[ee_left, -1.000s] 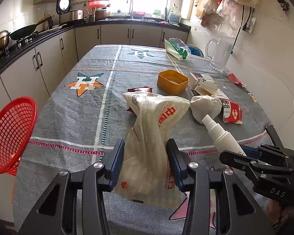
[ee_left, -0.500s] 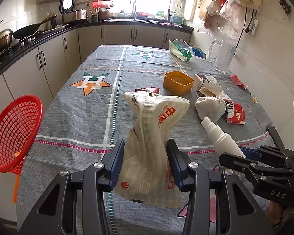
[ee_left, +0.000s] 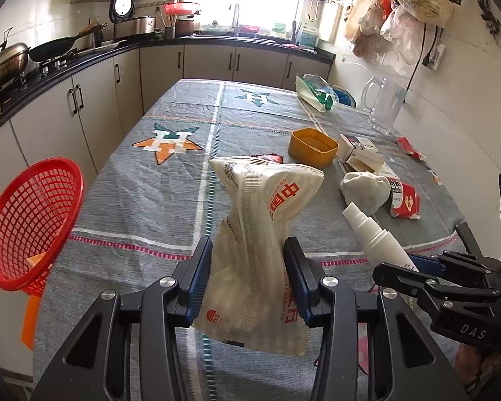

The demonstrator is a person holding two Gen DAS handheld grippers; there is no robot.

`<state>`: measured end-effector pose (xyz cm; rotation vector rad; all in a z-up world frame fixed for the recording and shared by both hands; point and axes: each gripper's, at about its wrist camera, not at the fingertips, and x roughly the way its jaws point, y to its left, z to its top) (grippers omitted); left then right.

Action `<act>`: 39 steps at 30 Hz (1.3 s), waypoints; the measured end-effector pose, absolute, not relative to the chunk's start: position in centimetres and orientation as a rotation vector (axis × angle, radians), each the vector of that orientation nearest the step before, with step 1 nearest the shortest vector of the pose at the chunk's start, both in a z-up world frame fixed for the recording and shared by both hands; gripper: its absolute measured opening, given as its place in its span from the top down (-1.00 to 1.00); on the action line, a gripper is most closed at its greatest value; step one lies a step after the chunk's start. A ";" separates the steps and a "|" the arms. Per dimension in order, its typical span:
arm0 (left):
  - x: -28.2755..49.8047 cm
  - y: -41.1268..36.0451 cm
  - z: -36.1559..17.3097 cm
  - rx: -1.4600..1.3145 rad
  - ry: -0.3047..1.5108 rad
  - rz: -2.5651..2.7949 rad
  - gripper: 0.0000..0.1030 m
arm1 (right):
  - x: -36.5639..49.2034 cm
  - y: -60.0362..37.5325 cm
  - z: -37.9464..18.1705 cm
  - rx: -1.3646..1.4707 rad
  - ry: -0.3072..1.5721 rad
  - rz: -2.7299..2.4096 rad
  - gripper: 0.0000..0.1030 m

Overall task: Collect trash
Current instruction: 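Grasp the white spray bottle with the right gripper while the left holds the bag, then carry bag and spray bottle to the red basket and open both grippers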

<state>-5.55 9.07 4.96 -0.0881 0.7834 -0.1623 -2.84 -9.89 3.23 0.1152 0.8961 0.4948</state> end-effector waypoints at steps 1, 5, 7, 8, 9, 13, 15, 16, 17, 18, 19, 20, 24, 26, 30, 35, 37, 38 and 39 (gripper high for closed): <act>-5.6 9.3 5.0 -0.092 0.781 -0.159 0.17 | -2.8 -9.8 3.3 0.113 0.897 0.497 0.36; -5.8 10.3 5.3 -0.105 0.772 -0.144 0.17 | -2.7 -8.9 3.6 0.098 0.896 0.506 0.36; -5.9 11.1 5.5 -0.116 0.766 -0.133 0.17 | -2.6 -8.3 3.8 0.091 0.895 0.515 0.36; -5.9 11.3 5.6 -0.119 0.762 -0.128 0.17 | -2.5 -8.1 3.9 0.088 0.894 0.519 0.36; -6.0 11.8 5.7 -0.124 0.757 -0.119 0.17 | -2.4 -7.8 3.9 0.085 0.894 0.524 0.36; -6.1 13.8 6.4 -0.143 0.737 -0.084 0.17 | -2.1 -6.5 4.2 0.072 0.897 0.541 0.36; -6.2 15.1 6.8 -0.158 0.723 -0.061 0.16 | -1.8 -5.7 4.3 0.070 0.906 0.557 0.36; -6.3 15.8 6.9 -0.165 0.718 -0.051 0.16 | -1.6 -5.2 4.4 0.068 0.909 0.564 0.36; -6.3 16.5 7.1 -0.172 0.712 -0.039 0.16 | -1.5 -4.9 4.4 0.066 0.910 0.570 0.36; -6.4 17.4 7.3 -0.182 0.704 -0.022 0.16 | -1.4 -4.4 4.6 0.062 0.911 0.578 0.36; -6.4 18.2 7.5 -0.191 0.698 -0.008 0.16 | -1.3 -4.0 4.7 0.059 0.911 0.585 0.36; -6.4 18.8 7.6 -0.198 0.694 0.001 0.16 | -1.2 -3.4 4.9 0.054 0.911 0.595 0.36; -6.5 21.9 8.0 -0.234 0.671 0.051 0.16 | -0.8 -1.0 5.6 0.033 0.912 0.634 0.36; -6.6 23.3 8.0 -0.250 0.664 0.073 0.16 | -0.5 0.6 6.2 0.020 0.910 0.658 0.36; -6.6 26.0 7.9 -0.280 0.657 0.119 0.16 | 0.2 3.4 7.0 -0.001 0.904 0.699 0.36; -6.2 29.2 7.2 -0.310 0.666 0.173 0.16 | 1.3 6.7 7.6 -0.006 0.911 0.753 0.36; -6.1 30.4 6.8 -0.321 0.673 0.196 0.16 | 1.8 8.3 7.7 -0.003 0.913 0.775 0.36; -5.9 31.0 6.5 -0.330 0.679 0.208 0.16 | 2.1 8.8 7.6 0.003 0.918 0.782 0.36; -5.8 31.5 6.2 -0.339 0.683 0.215 0.16 | 2.4 9.4 7.5 0.012 0.925 0.795 0.36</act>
